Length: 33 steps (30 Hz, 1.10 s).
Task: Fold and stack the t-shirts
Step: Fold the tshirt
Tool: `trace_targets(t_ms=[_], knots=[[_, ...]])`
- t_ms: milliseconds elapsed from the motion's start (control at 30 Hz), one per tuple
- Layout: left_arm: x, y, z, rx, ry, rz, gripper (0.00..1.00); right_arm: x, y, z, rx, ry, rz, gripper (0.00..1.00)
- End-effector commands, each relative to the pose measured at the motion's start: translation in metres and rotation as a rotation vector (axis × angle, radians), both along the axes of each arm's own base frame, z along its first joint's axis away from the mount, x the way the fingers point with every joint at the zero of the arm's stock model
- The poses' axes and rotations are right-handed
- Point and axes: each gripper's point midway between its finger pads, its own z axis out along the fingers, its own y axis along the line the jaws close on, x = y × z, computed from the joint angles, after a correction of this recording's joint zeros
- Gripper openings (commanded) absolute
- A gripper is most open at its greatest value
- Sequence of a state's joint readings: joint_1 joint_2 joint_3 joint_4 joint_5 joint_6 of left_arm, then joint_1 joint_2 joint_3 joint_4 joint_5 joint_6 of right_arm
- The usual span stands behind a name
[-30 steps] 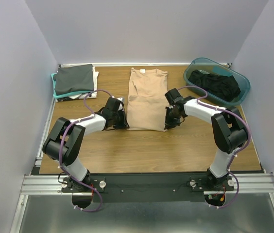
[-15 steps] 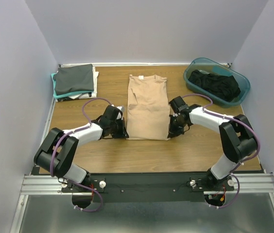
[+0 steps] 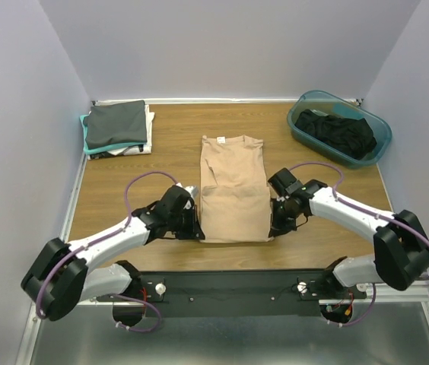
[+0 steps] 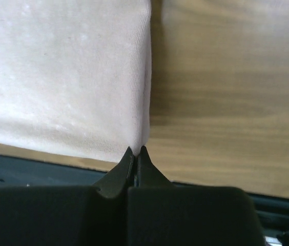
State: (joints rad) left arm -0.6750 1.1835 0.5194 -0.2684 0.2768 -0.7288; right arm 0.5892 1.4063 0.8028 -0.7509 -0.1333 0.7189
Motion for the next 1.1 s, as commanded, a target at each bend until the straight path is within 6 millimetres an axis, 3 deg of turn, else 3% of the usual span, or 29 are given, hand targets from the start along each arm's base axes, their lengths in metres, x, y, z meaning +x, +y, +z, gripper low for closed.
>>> trace_targets(t_ms=[0, 267, 567, 867, 1067], knots=[[-0.026, 0.004, 0.006, -0.013, 0.072, 0.05, 0.0, -0.028, -0.004, 0.012, -0.022, 0.038, -0.036, 0.01], [-0.059, 0.012, 0.043, -0.113, 0.089, 0.092, 0.0, -0.058, 0.004, 0.04, -0.015, 0.025, -0.064, 0.0], [-0.06, 0.019, 0.102, -0.184, 0.023, 0.141, 0.0, -0.066, 0.002, 0.091, 0.008, -0.041, -0.105, 0.01], [-0.046, 0.017, 0.152, -0.235, -0.044, 0.199, 0.0, -0.039, 0.007, 0.149, 0.029, -0.176, -0.164, 0.0], [-0.026, 0.005, 0.161, -0.24, -0.092, 0.205, 0.0, -0.009, 0.007, 0.165, 0.003, -0.293, -0.234, 0.0]])
